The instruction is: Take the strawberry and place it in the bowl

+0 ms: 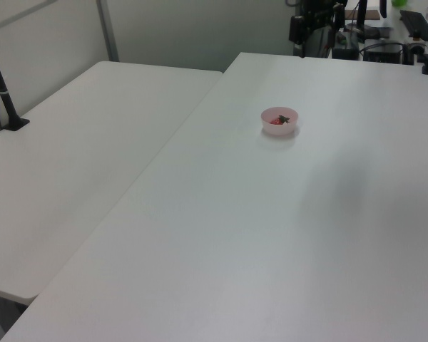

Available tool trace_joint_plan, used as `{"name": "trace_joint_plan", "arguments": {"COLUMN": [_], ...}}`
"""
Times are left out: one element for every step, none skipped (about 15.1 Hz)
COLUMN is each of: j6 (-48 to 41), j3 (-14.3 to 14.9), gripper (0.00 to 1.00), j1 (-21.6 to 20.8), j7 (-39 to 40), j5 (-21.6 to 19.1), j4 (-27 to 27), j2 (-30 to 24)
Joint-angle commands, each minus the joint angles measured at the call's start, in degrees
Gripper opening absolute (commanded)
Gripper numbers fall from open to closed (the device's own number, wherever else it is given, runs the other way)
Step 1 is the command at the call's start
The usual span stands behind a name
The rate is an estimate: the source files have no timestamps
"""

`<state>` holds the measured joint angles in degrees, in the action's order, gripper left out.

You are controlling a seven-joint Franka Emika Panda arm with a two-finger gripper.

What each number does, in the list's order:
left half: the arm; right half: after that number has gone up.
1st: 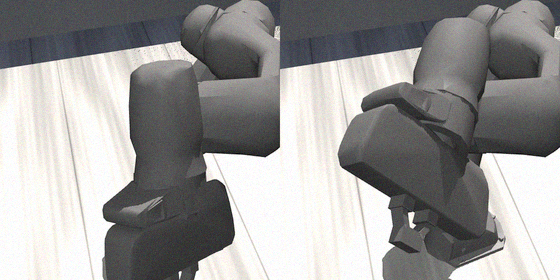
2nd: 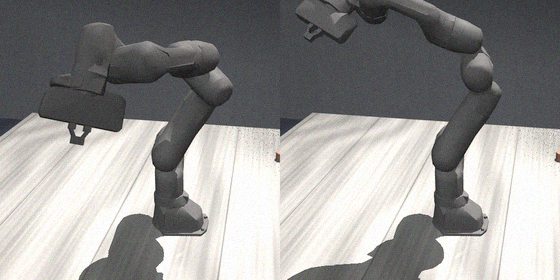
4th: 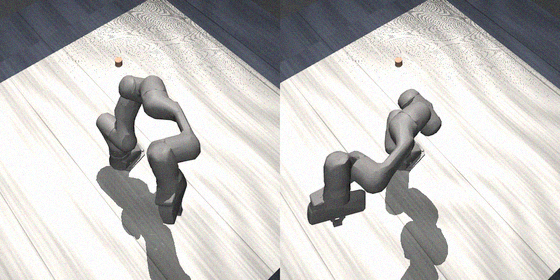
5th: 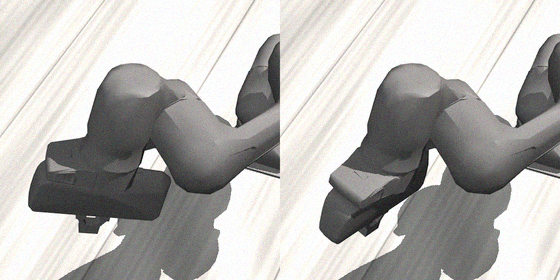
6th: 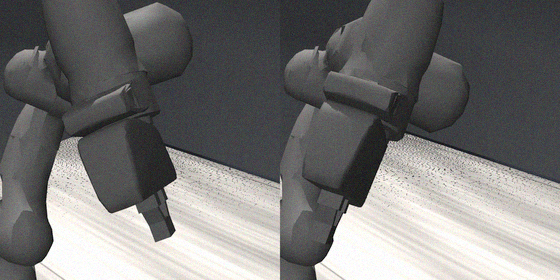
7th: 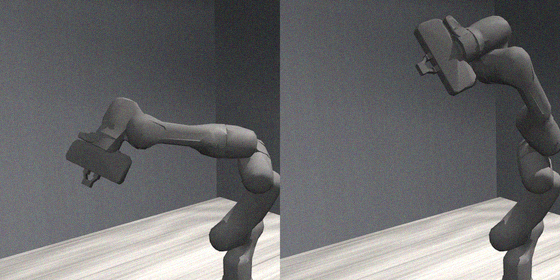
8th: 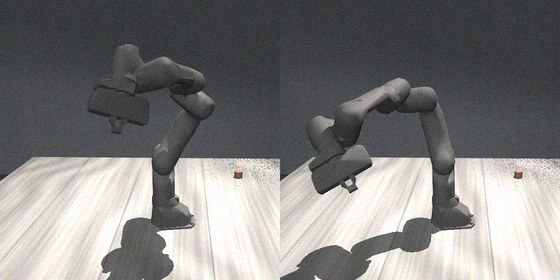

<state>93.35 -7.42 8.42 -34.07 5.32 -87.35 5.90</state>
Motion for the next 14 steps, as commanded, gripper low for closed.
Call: {"name": "trace_joint_plan", "arguments": {"j6": [2.96, 5.07, 7.00, 7.11, 7.11, 6.67, 6.15, 5.62, 5.35, 4.74, 3.43, 1.24, -0.43, -0.88], "j3": [5.90, 7.92, 9.51, 10.05, 11.27, 13.46, 14.96, 15.06, 15.06, 14.72, 14.28, 13.58, 12.79, 12.61], "gripper": [1.00, 1.00, 1.00, 1.00, 1.00, 1.00, 1.00, 1.00, 1.00, 1.00, 1.00, 1.00, 1.00, 1.00], "j1": [-8.04, -10.33, -11.48, -11.24, -10.88, -10.88, -10.97, -10.88, -10.88, -10.79, -10.71, -10.36, -10.01, -9.92], "j7": [9.44, 12.33, 18.45, 23.82, 30.14, 37.34, 42.98, 44.69, 44.62, 44.53, 44.18, 43.74, 43.39, 42.87], "j5": [-1.80, -2.06, -2.85, -4.42, -7.05, -10.12, -12.24, -12.52, -12.09, -10.87, -9.12, -7.45, -6.56, -6.29], "j4": [-10.54, -12.83, -14.33, -14.00, -13.91, -13.30, -12.68, -12.41, -11.63, -11.27, -10.31, -9.00, -7.24, -6.62], "j2": [-8.26, -9.66, -10.81, -10.65, -10.73, -10.73, -10.82, -10.73, -10.38, -10.12, -9.77, -9.16, -8.11, -7.75]}}
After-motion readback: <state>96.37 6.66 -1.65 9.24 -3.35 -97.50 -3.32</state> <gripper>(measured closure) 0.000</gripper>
